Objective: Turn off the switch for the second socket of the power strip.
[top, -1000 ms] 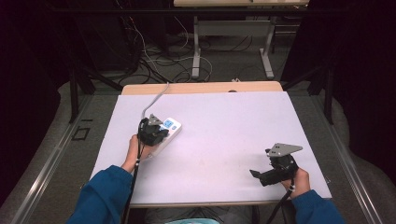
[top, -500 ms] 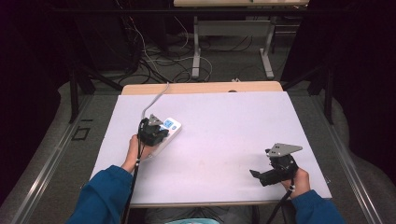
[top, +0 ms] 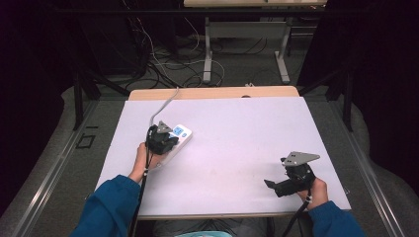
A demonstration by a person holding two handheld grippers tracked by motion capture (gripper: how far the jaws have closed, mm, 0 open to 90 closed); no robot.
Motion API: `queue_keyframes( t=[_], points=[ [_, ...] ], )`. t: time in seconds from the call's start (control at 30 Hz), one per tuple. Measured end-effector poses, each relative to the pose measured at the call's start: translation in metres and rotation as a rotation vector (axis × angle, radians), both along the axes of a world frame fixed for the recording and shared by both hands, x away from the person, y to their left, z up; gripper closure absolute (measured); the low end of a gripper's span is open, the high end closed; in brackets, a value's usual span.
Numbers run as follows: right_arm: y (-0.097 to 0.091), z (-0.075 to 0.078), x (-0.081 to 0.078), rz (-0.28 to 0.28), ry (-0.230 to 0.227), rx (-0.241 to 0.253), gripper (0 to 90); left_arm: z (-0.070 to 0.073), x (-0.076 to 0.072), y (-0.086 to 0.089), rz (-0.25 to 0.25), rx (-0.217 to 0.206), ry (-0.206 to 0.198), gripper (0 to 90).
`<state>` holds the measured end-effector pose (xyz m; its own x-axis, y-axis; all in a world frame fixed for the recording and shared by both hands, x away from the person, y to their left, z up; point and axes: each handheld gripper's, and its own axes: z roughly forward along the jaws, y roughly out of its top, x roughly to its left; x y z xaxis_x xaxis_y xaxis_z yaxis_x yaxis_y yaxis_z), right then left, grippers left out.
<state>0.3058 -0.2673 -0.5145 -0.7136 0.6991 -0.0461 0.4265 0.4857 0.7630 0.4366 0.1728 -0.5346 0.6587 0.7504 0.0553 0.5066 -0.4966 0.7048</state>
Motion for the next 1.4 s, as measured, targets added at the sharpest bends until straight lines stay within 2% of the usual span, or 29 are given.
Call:
queue_keyframes(
  t=[0.37, 1.4],
  points=[
    [0.0000, 0.0000, 0.0000, -0.001, -0.001, -0.001, 1.8, -0.0010, -0.0003, -0.0007, 0.005, -0.011, -0.005, 90.0],
    [0.0003, -0.0002, -0.0001, -0.002, 0.001, -0.002, 1.9, -0.0021, -0.0001, -0.0008, 0.004, -0.007, -0.010, 90.0]
  ],
)
